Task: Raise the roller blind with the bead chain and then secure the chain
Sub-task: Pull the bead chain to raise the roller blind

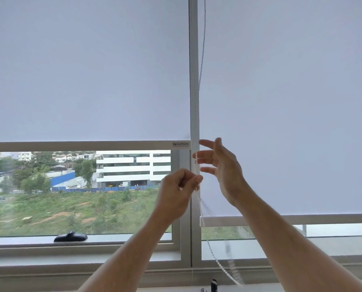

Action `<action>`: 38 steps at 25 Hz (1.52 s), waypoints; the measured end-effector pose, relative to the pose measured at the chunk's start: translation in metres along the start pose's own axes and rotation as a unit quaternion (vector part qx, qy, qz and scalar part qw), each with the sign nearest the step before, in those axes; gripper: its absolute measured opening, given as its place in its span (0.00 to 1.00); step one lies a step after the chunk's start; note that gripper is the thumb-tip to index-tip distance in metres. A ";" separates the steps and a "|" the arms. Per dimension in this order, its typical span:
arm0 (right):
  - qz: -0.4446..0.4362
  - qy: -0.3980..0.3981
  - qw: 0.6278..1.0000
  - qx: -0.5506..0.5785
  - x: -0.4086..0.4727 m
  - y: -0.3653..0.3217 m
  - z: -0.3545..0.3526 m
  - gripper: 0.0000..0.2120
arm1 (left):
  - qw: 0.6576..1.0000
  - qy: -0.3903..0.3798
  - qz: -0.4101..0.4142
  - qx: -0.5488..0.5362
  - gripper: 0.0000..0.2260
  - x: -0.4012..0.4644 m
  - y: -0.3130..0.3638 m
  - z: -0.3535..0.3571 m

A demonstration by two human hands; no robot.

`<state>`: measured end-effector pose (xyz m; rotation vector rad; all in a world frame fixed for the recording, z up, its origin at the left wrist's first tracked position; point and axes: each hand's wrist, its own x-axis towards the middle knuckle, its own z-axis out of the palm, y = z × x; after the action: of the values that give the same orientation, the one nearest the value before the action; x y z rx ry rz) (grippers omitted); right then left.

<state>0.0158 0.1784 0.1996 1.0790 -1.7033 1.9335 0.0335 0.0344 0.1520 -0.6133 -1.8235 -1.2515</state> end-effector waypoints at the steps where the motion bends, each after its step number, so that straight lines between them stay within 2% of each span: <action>1: -0.007 0.009 1.000 -0.026 0.007 -0.006 0.007 0.21 | 1.000 -0.003 -0.001 0.005 0.11 -0.004 -0.002 0.003; 4: -0.012 0.038 0.998 -0.044 0.032 -0.029 0.027 0.11 | 1.000 -0.007 -0.011 0.018 0.13 -0.021 -0.008 0.012; 7: -0.013 0.077 0.997 -0.020 0.050 -0.044 0.037 0.15 | 0.999 -0.018 -0.021 0.019 0.13 -0.035 -0.012 0.017; 12: -0.051 0.092 0.994 -0.016 0.044 -0.032 0.038 0.18 | 0.999 -0.034 -0.003 0.018 0.08 -0.042 -0.019 0.012; 16: -0.062 0.088 0.994 -0.006 0.035 -0.024 0.036 0.19 | 0.998 -0.065 0.008 0.004 0.19 -0.037 -0.026 0.006; 19: -0.069 0.083 0.994 -0.005 0.027 -0.016 0.039 0.21 | 1.000 0.005 0.009 -0.028 0.27 -0.023 -0.028 0.004; 22: -0.066 0.069 0.995 -0.001 0.015 -0.001 0.043 0.22 | 0.997 0.069 0.022 -0.037 0.21 -0.001 -0.019 0.001; 27: -0.051 0.058 0.997 -0.001 -0.002 0.026 0.048 0.22 | 0.993 0.103 0.014 -0.048 0.15 0.040 0.011 -0.007; 32: -0.025 0.033 0.999 0.019 -0.020 0.051 0.051 0.21 | 0.996 0.072 0.003 -0.050 0.08 0.073 0.033 -0.009; 35: -0.034 0.026 0.999 0.008 -0.024 0.059 0.047 0.21 | 0.996 0.077 -0.020 -0.047 0.07 0.075 0.033 -0.007; 38: -0.035 -0.017 0.999 0.005 -0.022 0.062 0.035 0.20 | 0.995 0.080 -0.016 -0.051 0.06 0.067 0.027 -0.009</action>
<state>-0.0022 0.1365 0.1402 1.1651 -1.6526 1.8932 0.0203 0.0330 0.2235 -0.5256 -1.6521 -1.3810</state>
